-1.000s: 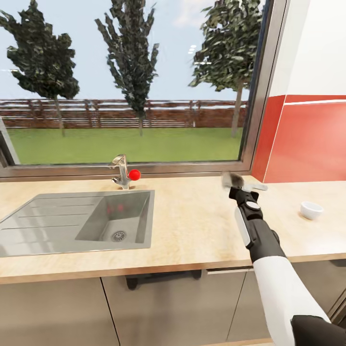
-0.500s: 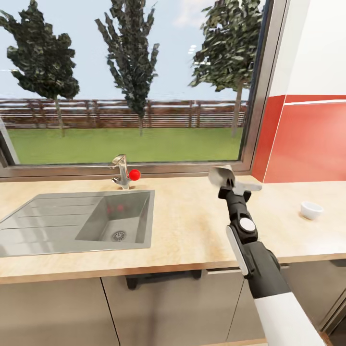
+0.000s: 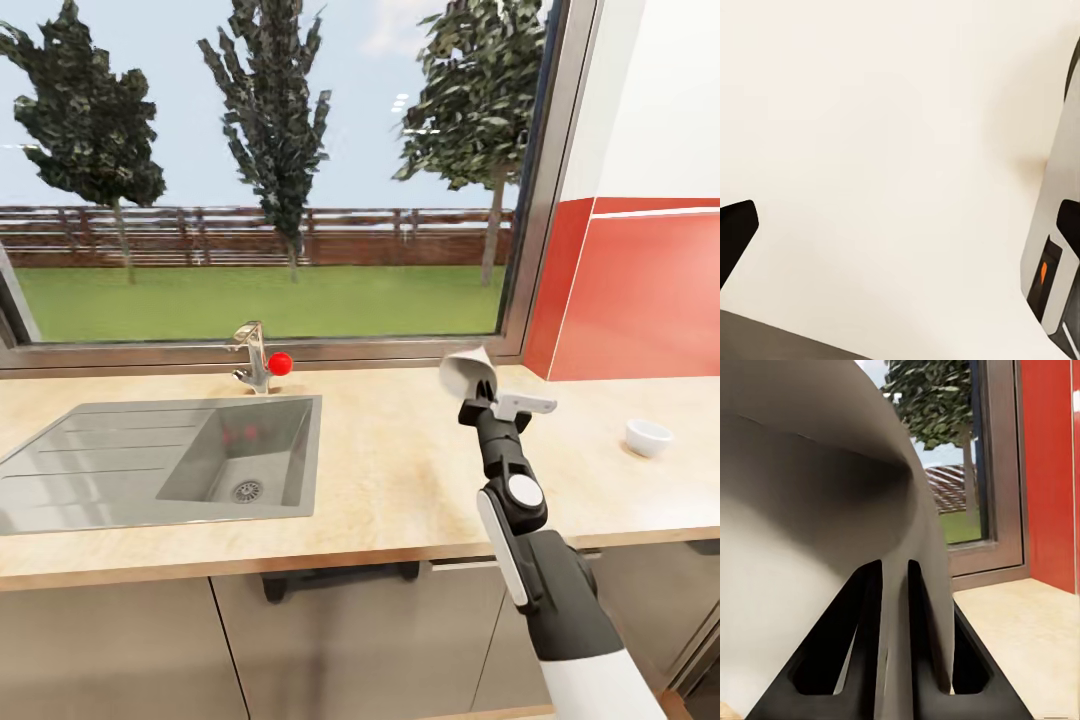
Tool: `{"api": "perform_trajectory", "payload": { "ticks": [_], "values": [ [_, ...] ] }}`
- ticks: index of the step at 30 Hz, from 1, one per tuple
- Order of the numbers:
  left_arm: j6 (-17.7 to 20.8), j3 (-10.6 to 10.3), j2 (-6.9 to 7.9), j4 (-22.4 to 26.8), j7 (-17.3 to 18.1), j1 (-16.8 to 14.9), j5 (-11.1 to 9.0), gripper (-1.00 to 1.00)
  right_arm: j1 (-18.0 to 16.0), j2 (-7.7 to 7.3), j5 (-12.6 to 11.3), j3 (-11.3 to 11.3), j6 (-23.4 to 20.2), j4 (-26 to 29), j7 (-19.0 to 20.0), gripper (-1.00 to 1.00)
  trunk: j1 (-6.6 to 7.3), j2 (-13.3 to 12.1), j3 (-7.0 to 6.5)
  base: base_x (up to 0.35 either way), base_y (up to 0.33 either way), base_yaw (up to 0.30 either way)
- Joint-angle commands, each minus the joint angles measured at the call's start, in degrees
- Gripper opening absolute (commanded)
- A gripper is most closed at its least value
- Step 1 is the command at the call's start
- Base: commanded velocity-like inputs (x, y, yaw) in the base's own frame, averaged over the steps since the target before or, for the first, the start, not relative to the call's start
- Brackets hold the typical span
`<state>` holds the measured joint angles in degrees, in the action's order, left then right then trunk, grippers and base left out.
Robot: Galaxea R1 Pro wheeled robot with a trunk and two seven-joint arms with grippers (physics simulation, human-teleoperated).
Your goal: Set up a coffee station on the kitchen countertop: keep the coffee maker on the countertop, move the bottle of coffee from the kitchen shelf to the counter next to the coffee maker, place a paper coffee filter on top of the coffee maker, put the saucer next to the coffee maker with the coffee cup on the saucer, and place the electric kettle next to the coffee maker.
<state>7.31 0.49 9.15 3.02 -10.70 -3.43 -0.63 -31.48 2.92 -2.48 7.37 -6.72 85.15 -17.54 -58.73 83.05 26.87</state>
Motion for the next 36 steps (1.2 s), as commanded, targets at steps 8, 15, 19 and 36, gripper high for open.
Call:
{"api": "perform_trajectory", "payload": {
  "ticks": [8,15,19,36],
  "values": [
    [0.34,0.04,-0.03,0.19,-0.19,0.00,-0.09,1.00,0.35,0.06,-0.42,0.11,-0.13,0.09,-0.30,-1.00,0.00,0.03,0.06,0.000,0.000,0.060],
    [-3.16,0.04,-0.26,0.83,-0.19,-0.04,-0.20,1.00,0.39,0.07,-0.42,0.12,-0.13,0.06,-0.30,-1.00,0.00,0.03,0.06,0.000,0.000,0.258],
    [-3.96,0.04,-0.52,0.99,-0.19,-0.15,-0.22,1.00,0.49,0.07,-0.42,0.14,-0.13,0.02,-0.30,-1.00,0.00,0.03,0.06,-0.015,0.000,0.275],
    [-4.19,0.04,-1.06,1.07,-0.19,-0.13,-0.16,1.00,0.54,0.21,-0.42,0.94,-0.13,0.06,-0.30,-1.00,0.00,0.03,0.06,-0.264,0.124,0.276]
  ]
}}
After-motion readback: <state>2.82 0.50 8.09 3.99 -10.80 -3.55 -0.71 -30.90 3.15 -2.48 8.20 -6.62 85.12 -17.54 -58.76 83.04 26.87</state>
